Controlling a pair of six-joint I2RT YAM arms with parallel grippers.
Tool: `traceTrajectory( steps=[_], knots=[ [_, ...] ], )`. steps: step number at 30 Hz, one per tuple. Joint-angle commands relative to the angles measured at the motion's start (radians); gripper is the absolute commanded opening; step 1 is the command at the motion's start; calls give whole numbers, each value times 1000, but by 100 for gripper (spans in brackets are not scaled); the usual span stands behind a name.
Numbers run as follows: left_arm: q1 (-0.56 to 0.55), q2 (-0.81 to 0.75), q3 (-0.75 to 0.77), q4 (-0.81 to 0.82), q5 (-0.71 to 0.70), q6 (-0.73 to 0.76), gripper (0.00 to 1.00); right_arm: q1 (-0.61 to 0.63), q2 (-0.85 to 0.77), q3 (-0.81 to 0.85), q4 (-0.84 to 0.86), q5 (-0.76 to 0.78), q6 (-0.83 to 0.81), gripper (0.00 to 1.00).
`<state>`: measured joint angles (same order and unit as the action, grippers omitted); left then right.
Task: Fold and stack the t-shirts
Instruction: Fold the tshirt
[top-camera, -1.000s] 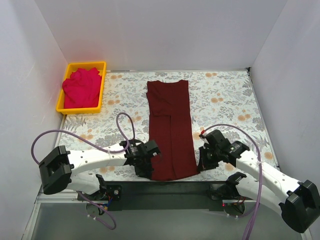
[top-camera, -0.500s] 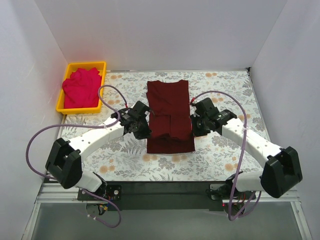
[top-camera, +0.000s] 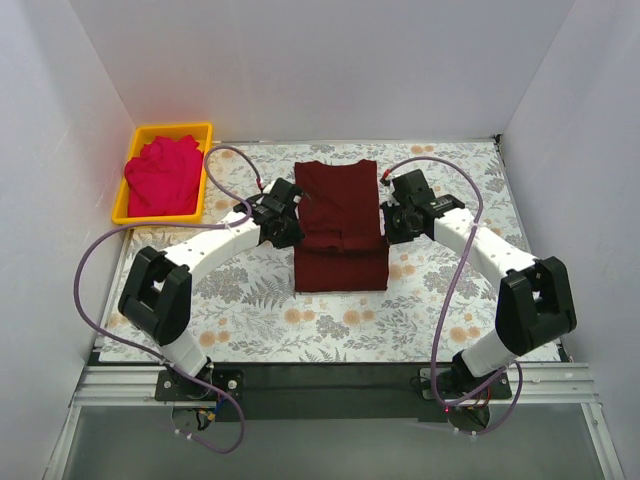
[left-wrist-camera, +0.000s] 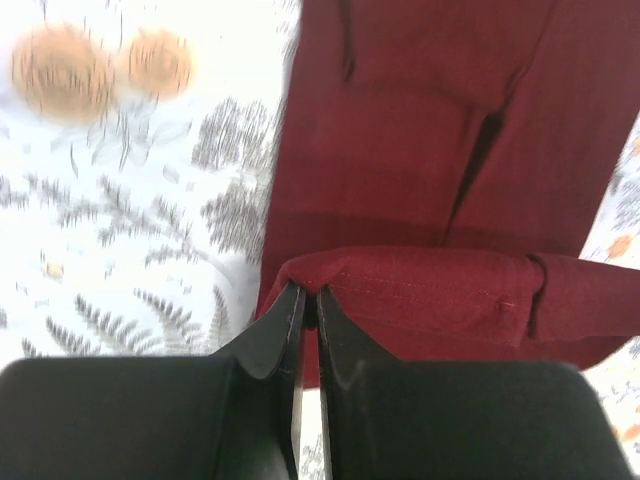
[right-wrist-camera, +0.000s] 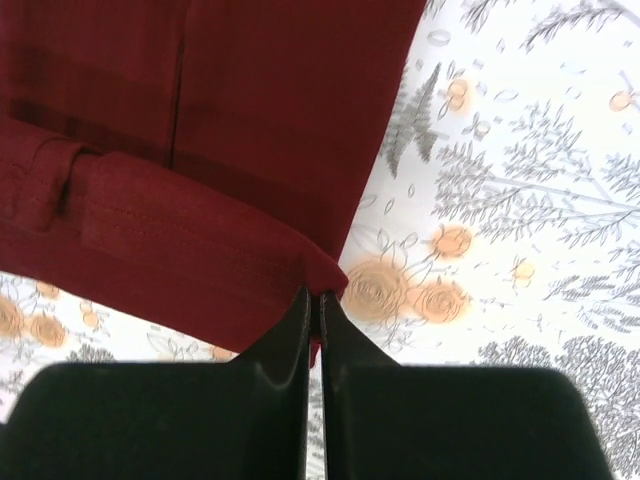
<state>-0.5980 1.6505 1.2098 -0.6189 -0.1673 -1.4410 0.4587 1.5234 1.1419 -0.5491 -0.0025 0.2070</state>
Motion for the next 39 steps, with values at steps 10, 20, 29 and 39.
traceTrajectory(
  steps=[10, 20, 29, 39],
  knots=[
    [47, 147, 140, 87, -80, 102, 0, -55, 133, 125, 123, -37, -69, 1],
    [72, 252, 149, 165, -90, 120, 0, -94, 230, 102, 224, -44, -89, 1],
    [72, 250, 125, 223, -83, 140, 0, -104, 261, 84, 273, -44, -101, 1],
    [73, 290, 116, 246, -106, 145, 0, -106, 300, 81, 282, -5, -118, 1]
  ],
)
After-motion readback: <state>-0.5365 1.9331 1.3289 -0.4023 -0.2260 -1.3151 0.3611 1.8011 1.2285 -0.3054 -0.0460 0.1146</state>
